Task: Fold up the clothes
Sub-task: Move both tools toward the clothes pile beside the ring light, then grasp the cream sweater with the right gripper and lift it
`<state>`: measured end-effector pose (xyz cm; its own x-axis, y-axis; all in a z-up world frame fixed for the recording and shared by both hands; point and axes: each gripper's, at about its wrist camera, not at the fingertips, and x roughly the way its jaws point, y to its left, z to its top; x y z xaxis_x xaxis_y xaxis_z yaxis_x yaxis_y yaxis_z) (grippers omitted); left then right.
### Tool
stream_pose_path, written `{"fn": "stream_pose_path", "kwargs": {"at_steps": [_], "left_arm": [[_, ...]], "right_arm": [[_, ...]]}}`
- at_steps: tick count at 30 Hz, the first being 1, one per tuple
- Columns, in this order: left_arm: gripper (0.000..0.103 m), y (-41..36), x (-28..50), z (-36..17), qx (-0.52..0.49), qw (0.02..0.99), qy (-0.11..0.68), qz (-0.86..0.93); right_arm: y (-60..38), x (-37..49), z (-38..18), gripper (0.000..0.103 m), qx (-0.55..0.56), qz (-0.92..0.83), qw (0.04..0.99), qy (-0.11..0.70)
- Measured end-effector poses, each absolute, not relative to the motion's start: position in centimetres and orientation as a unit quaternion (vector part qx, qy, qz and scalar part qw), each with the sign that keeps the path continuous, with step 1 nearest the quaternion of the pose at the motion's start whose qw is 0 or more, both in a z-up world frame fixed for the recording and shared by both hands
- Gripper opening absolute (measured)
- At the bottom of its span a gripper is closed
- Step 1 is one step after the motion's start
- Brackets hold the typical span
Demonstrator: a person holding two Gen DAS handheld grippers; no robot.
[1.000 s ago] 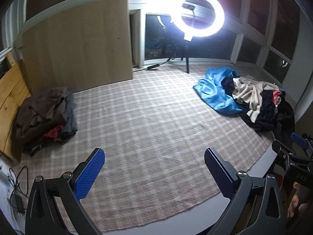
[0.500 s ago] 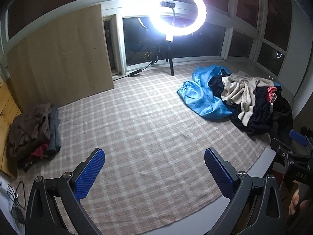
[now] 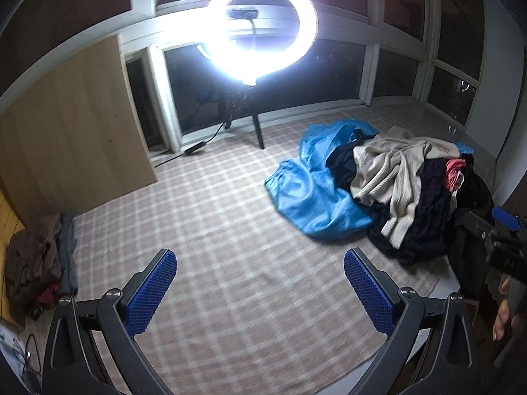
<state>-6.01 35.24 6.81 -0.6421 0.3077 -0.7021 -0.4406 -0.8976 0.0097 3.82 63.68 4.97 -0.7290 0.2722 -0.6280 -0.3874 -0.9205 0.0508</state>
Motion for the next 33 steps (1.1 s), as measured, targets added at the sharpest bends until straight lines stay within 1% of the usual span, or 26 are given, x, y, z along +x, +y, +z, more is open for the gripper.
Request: {"fn": "stream_pose_path", "kwargs": {"at_steps": [3, 7, 15, 20, 22, 26, 30, 31, 32, 33], "left_arm": [[0.102, 37.6, -7.2, 7.7, -0.362, 0.21, 0.085, 0.904], [0.102, 40.6, -8.8, 8.7, -0.356, 0.213, 0.082, 0.906], [0.102, 46.8, -11.7, 8.7, -0.366, 0.226, 0.089, 0.899], [0.102, 51.3, -13.5, 7.7, -0.378, 0.244, 0.104, 0.887], [0.102, 53.1, -14.2, 7.2, -0.381, 0.251, 0.116, 0.882], [0.102, 55.1, -15.7, 6.4, -0.389, 0.257, 0.133, 0.875], [0.102, 54.9, -17.5, 5.5, -0.404, 0.247, 0.13, 0.871], [0.102, 54.6, -18.0, 5.3, -0.408, 0.242, 0.127, 0.871], [0.102, 54.2, -18.4, 5.1, -0.412, 0.237, 0.124, 0.871], [0.102, 53.8, -18.8, 4.8, -0.416, 0.231, 0.12, 0.871]], "right_arm": [[68.2, 2.6, 5.7, 0.103, -0.31, 0.928, 0.183, 0.094], [74.7, -0.3, 7.0, 0.103, -0.305, 0.926, 0.208, 0.073], [85.5, -7.1, 7.1, 0.103, -0.341, 0.91, 0.227, 0.057], [90.3, -11.8, 5.3, 0.102, -0.374, 0.899, 0.226, 0.038], [92.3, -13.6, 4.2, 0.093, -0.389, 0.894, 0.218, 0.049], [96.2, -17.7, 1.2, 0.093, -0.43, 0.875, 0.21, 0.072], [98.1, -21.6, -2.7, 0.093, -0.477, 0.85, 0.216, 0.052], [98.4, -22.3, -3.7, 0.085, -0.493, 0.842, 0.214, 0.046], [98.6, -22.6, -4.5, 0.074, -0.506, 0.837, 0.203, 0.048], [98.8, -23.0, -5.3, 0.043, -0.519, 0.833, 0.184, 0.057]]}}
